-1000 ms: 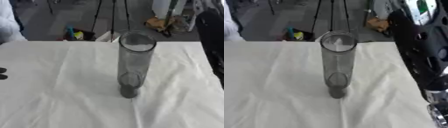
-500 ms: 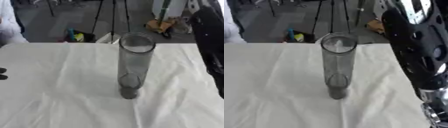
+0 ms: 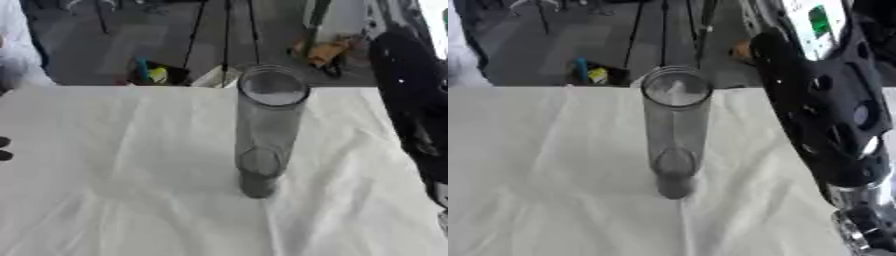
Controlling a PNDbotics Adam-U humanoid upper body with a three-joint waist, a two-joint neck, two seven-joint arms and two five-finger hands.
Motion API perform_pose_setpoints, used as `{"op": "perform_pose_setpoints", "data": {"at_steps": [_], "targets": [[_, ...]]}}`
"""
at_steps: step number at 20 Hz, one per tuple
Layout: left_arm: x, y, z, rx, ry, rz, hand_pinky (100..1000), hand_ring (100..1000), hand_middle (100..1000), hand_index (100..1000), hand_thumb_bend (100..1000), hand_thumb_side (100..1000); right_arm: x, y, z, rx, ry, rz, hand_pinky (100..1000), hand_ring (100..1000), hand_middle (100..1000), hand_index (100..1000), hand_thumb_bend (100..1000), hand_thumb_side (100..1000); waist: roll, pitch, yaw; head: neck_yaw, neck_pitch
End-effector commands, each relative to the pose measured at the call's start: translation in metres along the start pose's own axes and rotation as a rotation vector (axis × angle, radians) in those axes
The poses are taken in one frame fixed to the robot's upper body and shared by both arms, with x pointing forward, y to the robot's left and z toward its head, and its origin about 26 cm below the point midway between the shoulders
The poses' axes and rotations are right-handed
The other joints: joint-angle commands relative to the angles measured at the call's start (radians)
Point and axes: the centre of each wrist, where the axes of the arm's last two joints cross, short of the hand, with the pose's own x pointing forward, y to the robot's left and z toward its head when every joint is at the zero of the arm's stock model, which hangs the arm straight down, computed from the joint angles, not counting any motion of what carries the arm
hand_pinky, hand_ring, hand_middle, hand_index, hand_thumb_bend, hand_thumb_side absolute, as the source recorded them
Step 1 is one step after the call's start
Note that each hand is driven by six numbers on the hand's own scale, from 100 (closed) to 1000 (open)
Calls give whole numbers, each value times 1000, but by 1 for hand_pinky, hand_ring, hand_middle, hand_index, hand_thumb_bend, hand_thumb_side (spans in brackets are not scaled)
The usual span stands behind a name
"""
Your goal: Arrange flowers into the vase.
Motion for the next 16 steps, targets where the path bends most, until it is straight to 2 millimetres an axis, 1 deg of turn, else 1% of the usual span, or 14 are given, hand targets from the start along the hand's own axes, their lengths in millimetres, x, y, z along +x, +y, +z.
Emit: {"op": "perform_pose_setpoints", "data": {"at_steps": [1, 11, 16], "targets": [[7, 0, -6, -17, -33, -2, 570, 623, 696, 861, 100, 1000, 12, 2, 2, 4, -31, -14, 100, 100, 100, 100, 100, 271, -15, -29, 3, -4, 8], [7, -2, -6, -17, -35, 6, 569, 623, 697, 861, 100, 1000, 10, 10, 10, 16, -13, -51, 100, 100, 100, 100, 100, 264, -22, -22, 9, -6, 3], [8, -2, -7, -15, -36, 6, 568, 622, 697, 861, 100, 1000, 5, 11, 13, 21, -11, -37, 100, 100, 100, 100, 100, 265, -26, -16, 14, -5, 4]]}}
